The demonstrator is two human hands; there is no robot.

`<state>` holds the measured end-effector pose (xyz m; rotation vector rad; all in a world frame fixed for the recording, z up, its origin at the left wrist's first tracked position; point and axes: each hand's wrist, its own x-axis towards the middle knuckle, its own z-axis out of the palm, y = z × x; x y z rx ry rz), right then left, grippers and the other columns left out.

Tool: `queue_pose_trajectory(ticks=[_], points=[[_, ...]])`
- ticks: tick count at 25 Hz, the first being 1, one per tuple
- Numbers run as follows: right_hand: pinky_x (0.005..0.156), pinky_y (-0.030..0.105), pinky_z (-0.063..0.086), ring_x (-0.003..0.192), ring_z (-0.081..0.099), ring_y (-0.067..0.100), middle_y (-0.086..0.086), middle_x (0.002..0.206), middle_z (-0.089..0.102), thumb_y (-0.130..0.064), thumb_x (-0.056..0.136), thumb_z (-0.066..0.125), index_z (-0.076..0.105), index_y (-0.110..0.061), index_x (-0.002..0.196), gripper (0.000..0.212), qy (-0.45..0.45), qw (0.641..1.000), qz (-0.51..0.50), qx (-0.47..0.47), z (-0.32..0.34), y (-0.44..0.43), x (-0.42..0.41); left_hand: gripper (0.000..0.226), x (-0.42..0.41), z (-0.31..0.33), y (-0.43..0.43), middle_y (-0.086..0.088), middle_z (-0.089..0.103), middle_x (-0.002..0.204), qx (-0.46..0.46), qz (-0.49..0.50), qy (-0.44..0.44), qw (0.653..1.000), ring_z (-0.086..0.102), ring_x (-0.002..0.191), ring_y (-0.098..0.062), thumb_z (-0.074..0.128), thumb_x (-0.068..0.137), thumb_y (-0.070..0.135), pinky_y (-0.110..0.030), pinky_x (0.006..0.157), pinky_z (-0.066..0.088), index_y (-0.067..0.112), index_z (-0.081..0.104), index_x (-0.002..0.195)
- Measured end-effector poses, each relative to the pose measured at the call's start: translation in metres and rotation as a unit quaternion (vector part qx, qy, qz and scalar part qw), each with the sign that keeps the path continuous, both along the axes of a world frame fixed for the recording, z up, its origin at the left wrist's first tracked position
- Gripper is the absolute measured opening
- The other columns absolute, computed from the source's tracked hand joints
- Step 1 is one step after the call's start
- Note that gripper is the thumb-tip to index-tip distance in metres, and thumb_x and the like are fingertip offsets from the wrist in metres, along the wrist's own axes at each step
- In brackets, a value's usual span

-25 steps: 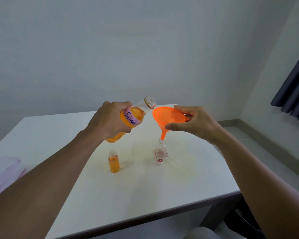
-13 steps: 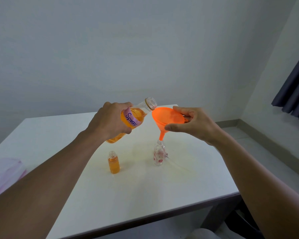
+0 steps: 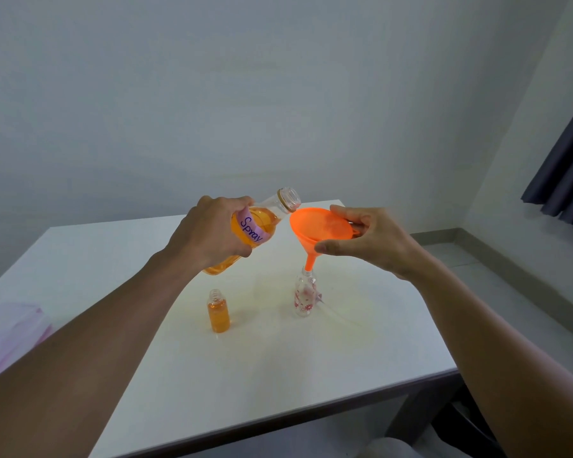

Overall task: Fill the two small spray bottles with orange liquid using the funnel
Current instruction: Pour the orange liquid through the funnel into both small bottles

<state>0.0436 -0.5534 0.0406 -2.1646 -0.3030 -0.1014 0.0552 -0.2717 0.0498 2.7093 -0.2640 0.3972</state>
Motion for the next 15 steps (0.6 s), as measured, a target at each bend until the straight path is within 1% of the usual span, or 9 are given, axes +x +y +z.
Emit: queue_pose_trajectory(ticks=[3, 6, 8, 11, 15], points=[[0.104, 0.045, 0.053, 0.123, 0.059, 0.019, -0.002, 0.143, 0.058, -0.077, 0.035, 0.083, 0.054, -0.022, 0.145, 0.127, 0.012, 1.0, 0.0, -0.015, -0.004, 0.002, 0.002, 0.092, 0.001, 0.0, -0.001, -0.005, 0.06, 0.127, 0.005, 0.0, -0.002, 1.0, 0.053, 0.114, -0.026, 0.088, 0.064, 0.032, -0.038, 0.083, 0.053, 0.032, 0.044, 0.145], [0.105, 0.042, 0.052, 0.126, 0.058, 0.019, -0.002, 0.147, 0.055, -0.073, 0.04, 0.084, 0.052, -0.023, 0.147, 0.123, 0.026, 0.999, 0.011, -0.044, -0.009, 0.006, 0.003, 0.092, 0.002, 0.001, -0.003, -0.006, 0.061, 0.124, 0.02, 0.003, 0.002, 1.0, 0.056, 0.108, -0.026, 0.088, 0.063, 0.034, -0.036, 0.079, 0.054, 0.035, 0.045, 0.144], [0.104, 0.042, 0.052, 0.126, 0.057, 0.018, -0.003, 0.147, 0.054, -0.072, 0.041, 0.084, 0.051, -0.023, 0.148, 0.122, 0.031, 0.998, 0.017, -0.049, -0.011, 0.008, 0.003, 0.09, 0.001, 0.002, -0.003, -0.006, 0.061, 0.123, 0.052, 0.004, 0.003, 0.999, 0.058, 0.104, -0.026, 0.087, 0.063, 0.033, -0.032, 0.075, 0.052, 0.035, 0.045, 0.143], [0.102, 0.044, 0.054, 0.122, 0.059, 0.019, -0.003, 0.145, 0.056, -0.075, 0.037, 0.083, 0.051, -0.022, 0.148, 0.127, 0.033, 0.998, 0.022, -0.047, -0.01, 0.008, 0.004, 0.086, -0.004, 0.008, -0.006, -0.008, 0.061, 0.118, 0.124, 0.005, -0.004, 0.992, 0.058, 0.095, -0.024, 0.087, 0.066, 0.031, -0.029, 0.07, 0.044, 0.035, 0.046, 0.141], [0.101, 0.045, 0.055, 0.122, 0.059, 0.019, -0.003, 0.144, 0.056, -0.078, 0.035, 0.083, 0.051, -0.022, 0.147, 0.129, 0.034, 0.997, 0.029, -0.055, -0.008, 0.008, 0.004, 0.084, -0.007, 0.015, -0.01, -0.008, 0.061, 0.114, 0.178, 0.014, -0.006, 0.984, 0.062, 0.095, -0.029, 0.085, 0.068, 0.03, -0.029, 0.069, 0.042, 0.037, 0.044, 0.141]])
